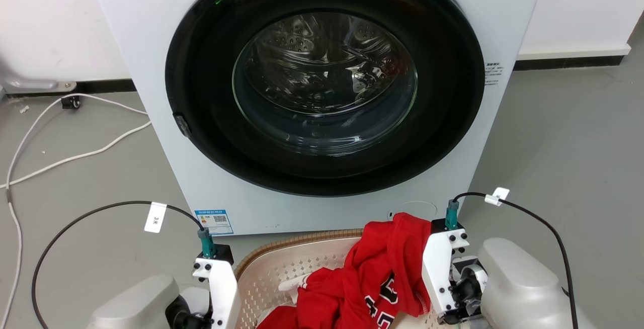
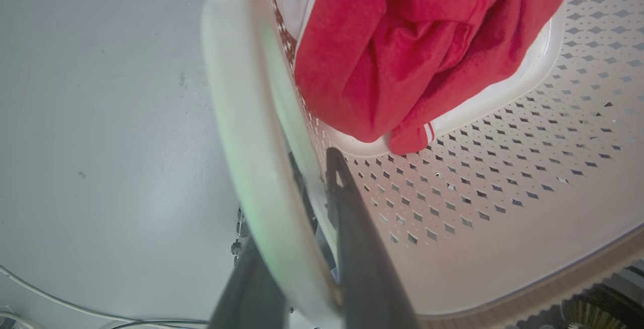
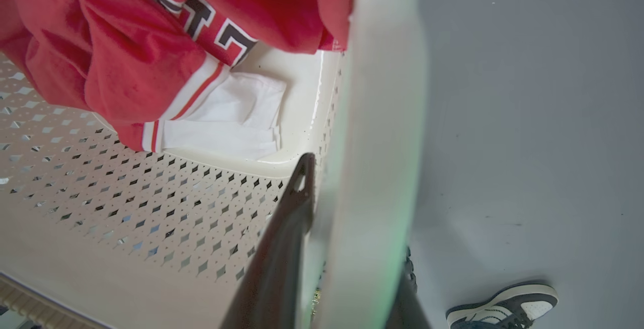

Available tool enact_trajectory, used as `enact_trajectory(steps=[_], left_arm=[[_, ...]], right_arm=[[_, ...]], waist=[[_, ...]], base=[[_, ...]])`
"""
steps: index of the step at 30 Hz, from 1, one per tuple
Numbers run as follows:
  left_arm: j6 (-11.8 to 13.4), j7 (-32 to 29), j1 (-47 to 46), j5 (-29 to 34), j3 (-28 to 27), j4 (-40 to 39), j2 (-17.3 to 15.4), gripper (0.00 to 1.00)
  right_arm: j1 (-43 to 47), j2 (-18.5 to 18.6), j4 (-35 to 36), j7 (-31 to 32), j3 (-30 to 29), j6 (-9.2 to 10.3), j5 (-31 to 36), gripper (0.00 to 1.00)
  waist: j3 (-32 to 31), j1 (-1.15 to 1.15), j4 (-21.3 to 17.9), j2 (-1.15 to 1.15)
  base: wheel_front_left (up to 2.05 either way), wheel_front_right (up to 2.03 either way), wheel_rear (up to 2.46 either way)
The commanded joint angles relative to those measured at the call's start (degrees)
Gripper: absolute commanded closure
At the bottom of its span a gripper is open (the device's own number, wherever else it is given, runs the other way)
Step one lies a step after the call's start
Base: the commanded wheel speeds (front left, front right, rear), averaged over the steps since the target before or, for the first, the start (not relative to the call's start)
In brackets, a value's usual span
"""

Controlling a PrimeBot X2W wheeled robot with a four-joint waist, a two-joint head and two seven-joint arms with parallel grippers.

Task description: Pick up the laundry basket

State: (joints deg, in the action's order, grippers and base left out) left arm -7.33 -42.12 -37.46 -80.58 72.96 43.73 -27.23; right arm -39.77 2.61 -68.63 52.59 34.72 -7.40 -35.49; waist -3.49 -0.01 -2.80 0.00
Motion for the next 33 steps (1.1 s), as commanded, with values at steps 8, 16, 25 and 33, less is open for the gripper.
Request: enact_trajectory(steps=[8,16,25,33], left_arm=[[-0.3,-1.9,0.7,-0.4,0.5,0.0,-0.3,1.0],[-0.2,-2.4,-0.4,-0.5,0.5,-0.3,-0.3,1.0],[-0.3,-2.9,-1.0,-0.7,0.5,-0.4,-0.5,1.0],[-0.3,-2.9,-1.3,-0.6,0.5,-0.3,-0.6,1.0]], right_arm=[[-0.8,0.4,0.1,0.2,1.0,-0.17,-1.8,1.0],[-1.6,0.4,-0.9,-0.1,1.6,-0.17,-2.8,1.0],[-1.9,0.4,-1.6,-0.2,2.3,-0.17,-3.9,1.0],[-2.3,0.4,-1.8,-0.1,3.1,-0.16,-4.8,1.0]], waist=[[-0.7,0.01,-0.1,0.0],[-0.4,0.01,-0.1,0.0],[-0.1,0.01,0.0,0.0],[0.0,0.01,0.2,0.0]], base=[[0.0,0.0,0.0],[0.0,0.0,0.0],[0.0,0.0,0.0],[0.0,0.0,0.0]])
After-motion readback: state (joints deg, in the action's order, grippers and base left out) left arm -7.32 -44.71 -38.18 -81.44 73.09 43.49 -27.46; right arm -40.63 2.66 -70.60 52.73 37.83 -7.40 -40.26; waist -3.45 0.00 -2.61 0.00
